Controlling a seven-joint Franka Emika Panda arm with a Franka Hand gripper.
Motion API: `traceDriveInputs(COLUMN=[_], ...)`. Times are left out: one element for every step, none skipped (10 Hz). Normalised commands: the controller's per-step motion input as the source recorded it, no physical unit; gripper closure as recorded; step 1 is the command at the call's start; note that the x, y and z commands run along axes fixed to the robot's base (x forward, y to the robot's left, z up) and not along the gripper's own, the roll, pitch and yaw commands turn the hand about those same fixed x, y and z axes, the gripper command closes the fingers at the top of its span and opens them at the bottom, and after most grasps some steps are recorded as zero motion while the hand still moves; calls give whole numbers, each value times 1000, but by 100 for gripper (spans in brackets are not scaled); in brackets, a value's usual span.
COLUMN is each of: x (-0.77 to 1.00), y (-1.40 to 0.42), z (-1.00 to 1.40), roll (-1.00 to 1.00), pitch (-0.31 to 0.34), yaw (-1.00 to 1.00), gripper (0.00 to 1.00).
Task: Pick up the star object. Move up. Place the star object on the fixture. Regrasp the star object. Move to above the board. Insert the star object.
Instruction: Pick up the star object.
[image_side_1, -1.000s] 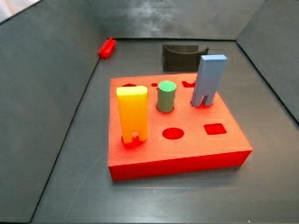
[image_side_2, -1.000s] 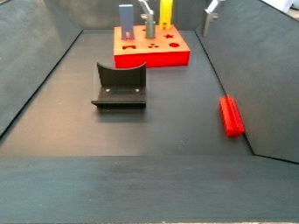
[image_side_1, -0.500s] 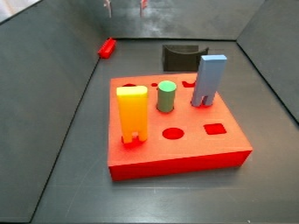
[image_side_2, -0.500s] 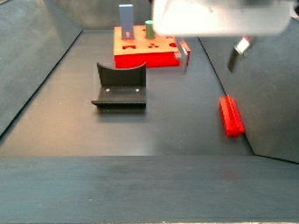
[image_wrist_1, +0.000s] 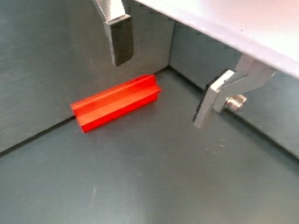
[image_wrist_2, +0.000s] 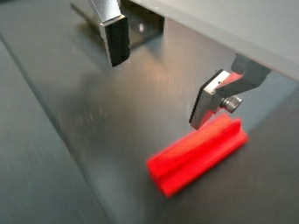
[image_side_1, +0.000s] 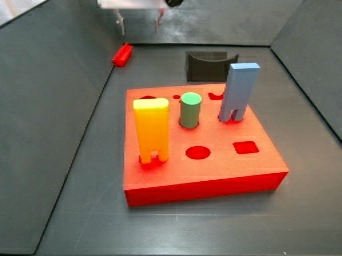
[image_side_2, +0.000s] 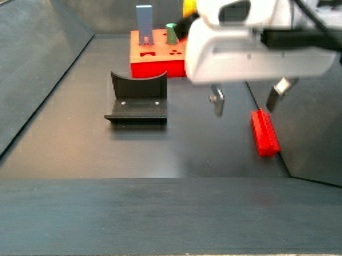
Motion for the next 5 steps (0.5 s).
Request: traceDriveInputs(x=[-1000,-1000,-923,-443,26], y=[331,320,240,140,200], z=[-1000,-1000,-1000,-1000,-1000], roll=[-34,-26,0,23,-91], pitch=[-74,-116,-96,-31,0], yaw=[-197,-191,-154,0,66], gripper=[0,0,0,0,0])
